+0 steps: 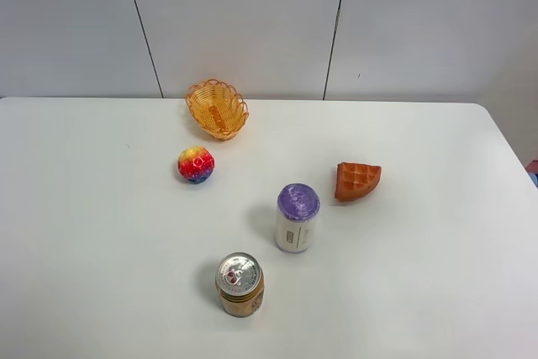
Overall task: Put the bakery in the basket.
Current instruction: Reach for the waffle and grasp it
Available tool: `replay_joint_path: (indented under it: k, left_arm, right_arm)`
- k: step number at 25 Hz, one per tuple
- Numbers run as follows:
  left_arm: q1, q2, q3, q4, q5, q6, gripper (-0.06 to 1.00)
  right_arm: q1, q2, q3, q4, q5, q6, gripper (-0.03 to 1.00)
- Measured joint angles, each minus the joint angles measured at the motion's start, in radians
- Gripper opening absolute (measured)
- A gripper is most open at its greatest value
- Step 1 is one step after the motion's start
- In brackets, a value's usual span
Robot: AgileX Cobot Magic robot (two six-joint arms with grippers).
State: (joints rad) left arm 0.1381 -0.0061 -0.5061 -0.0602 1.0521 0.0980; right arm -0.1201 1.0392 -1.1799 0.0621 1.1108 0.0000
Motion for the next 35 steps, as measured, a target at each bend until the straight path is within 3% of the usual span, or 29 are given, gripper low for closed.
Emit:
replay_joint_path:
  k: [8,16,21,27,35]
  left_arm:
    - [0.0,0.0,0.0,0.0,0.0,0.0,1.0]
    - [0.0,0.0,0.0,0.0,0.0,0.0,1.0]
    - [0.0,0.0,0.0,0.0,0.0,0.0,1.0]
    - [0.0,0.0,0.0,0.001,0.0,0.0,1.0]
    - [0.0,0.0,0.0,0.001,0.0,0.0,1.0]
  right_arm:
    - [0.0,0.362,-0.143,0.037,0.064,0.097,0.99]
    - [0.034,0.591,-0.173,0.068,0.086,0.069,0.99]
    - [0.106,0.691,-0.173,0.04,0.043,0.05,0.99]
    - [0.241,0.786,-0.177,0.019,-0.075,0.092,0.99]
    - [0.346,0.901,-0.278,0.02,-0.085,0.216,0.99]
